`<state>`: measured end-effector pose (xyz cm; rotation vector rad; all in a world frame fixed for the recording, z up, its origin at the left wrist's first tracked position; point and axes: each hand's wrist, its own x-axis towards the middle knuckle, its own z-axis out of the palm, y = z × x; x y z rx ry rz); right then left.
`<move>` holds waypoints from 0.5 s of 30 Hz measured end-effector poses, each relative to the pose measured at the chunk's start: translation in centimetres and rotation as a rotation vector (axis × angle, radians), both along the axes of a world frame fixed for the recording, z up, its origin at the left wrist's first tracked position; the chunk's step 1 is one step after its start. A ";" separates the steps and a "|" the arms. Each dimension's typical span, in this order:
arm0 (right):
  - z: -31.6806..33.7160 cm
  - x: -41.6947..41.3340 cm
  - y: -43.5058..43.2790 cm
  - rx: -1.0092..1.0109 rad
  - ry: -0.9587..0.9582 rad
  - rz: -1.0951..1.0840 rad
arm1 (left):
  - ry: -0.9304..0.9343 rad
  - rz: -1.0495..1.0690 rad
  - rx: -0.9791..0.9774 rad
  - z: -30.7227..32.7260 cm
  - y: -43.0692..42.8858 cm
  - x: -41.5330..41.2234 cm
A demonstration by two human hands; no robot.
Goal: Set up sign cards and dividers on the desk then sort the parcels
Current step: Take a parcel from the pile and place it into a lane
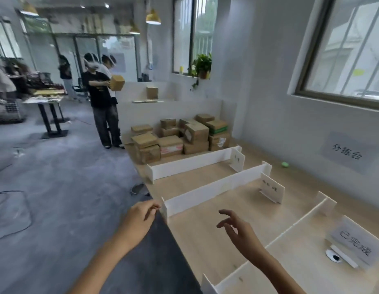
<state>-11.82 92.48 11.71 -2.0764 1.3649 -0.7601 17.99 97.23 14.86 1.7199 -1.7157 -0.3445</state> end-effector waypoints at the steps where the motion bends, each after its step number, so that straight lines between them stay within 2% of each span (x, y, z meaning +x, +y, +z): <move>1: 0.2 2.1 -1.1 0.001 -0.007 0.010 | -0.004 0.018 -0.005 -0.1 -0.2 2.3; 7: -0.1 15.1 -6.5 0.053 -0.105 0.054 | 0.029 0.109 -0.002 -0.5 -2.9 14.5; 15: -0.1 26.8 -14.4 0.121 -0.177 0.070 | 0.059 0.126 -0.010 -1.5 -8.6 24.4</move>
